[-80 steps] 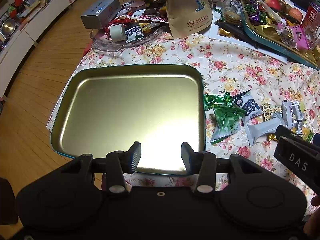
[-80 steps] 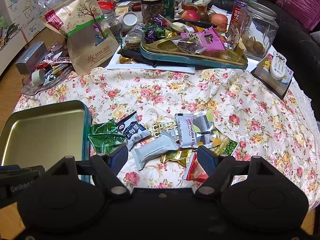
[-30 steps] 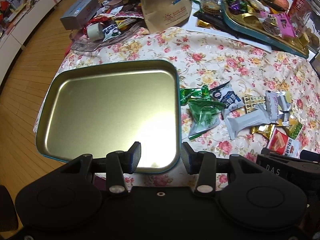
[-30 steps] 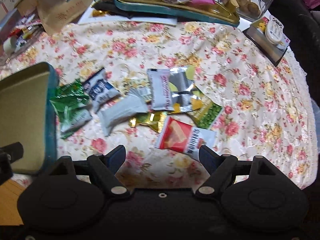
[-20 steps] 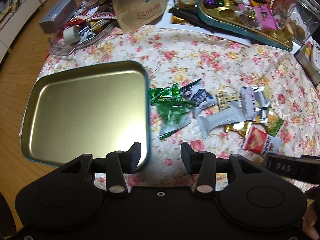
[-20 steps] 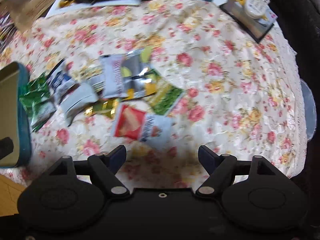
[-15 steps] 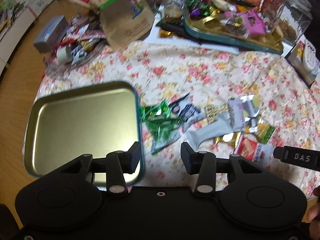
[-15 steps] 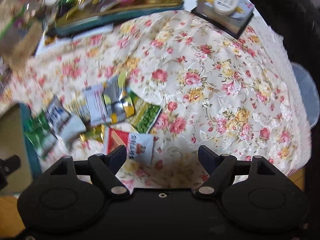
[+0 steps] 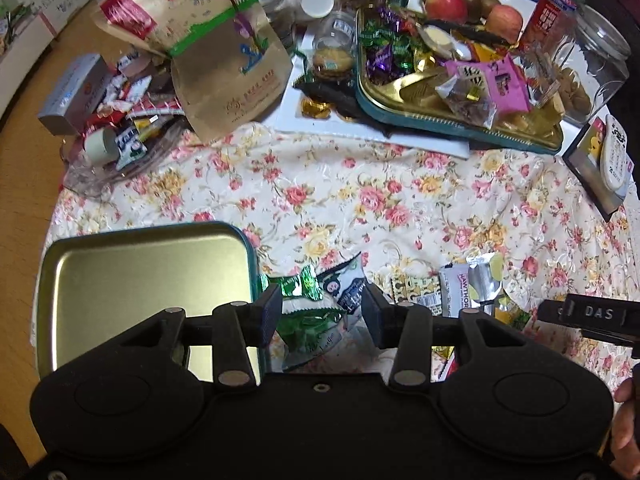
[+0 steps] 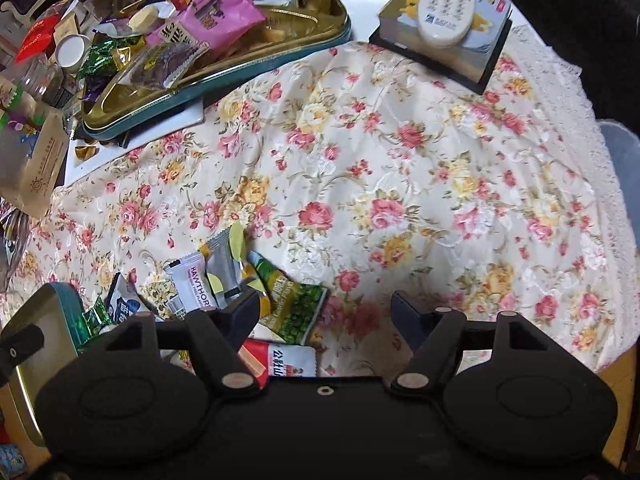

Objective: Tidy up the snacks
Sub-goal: 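Move the right gripper down toward the silver-yellow candy packet, then grasp the silver-yellow candy packet with the right gripper and lift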

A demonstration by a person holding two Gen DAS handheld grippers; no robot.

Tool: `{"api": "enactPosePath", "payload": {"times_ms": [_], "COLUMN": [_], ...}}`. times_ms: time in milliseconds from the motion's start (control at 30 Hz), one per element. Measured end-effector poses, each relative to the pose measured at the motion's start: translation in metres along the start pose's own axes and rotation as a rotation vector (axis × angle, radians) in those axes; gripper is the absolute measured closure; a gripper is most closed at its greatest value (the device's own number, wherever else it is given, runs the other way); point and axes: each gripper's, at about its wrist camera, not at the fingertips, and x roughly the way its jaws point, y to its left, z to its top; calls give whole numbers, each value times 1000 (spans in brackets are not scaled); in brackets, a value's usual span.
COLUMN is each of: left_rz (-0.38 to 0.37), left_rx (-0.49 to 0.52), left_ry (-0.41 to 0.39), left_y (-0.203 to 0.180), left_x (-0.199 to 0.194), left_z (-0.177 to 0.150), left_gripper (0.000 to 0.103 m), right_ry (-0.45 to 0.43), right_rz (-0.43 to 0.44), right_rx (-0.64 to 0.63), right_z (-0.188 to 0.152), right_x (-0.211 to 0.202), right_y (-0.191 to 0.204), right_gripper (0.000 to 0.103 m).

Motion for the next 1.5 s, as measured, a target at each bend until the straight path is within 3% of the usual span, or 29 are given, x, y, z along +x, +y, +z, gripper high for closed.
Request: {"api": "enactPosePath", "payload": {"times_ms": [100,400,633,867,1000,1167,1500], "left_rz": [-35,-73,-82,-92,-84,-100,-185], "left_rx": [-19,-25,-78,-121,-123,-91,94], "left_ry": [46,72,73,82,92,96,132], "left_y": [1,5,25,44,46,39,-4], "left_x": [8,12,12,14,18,20,38], "left_z": [3,0,-1,-2,-3,-6,-19], "left_gripper": [52,54,54,54,54,54,54], "right_ry": [16,-64,-27,-55,-70,-51,-38], "right_rz": [31,3,-33,-94,-138,-87,82], "right_rx": [-17,-115,-191,-240,-287,-239,-61], "right_z": [0,-1,-8,-14,-18,-11,8], "right_x": [12,25,49,59,62,50,4], "right_y": [11,53,78,98,106,98,67], "right_gripper": [42,48,52,51,62,64,63]}}
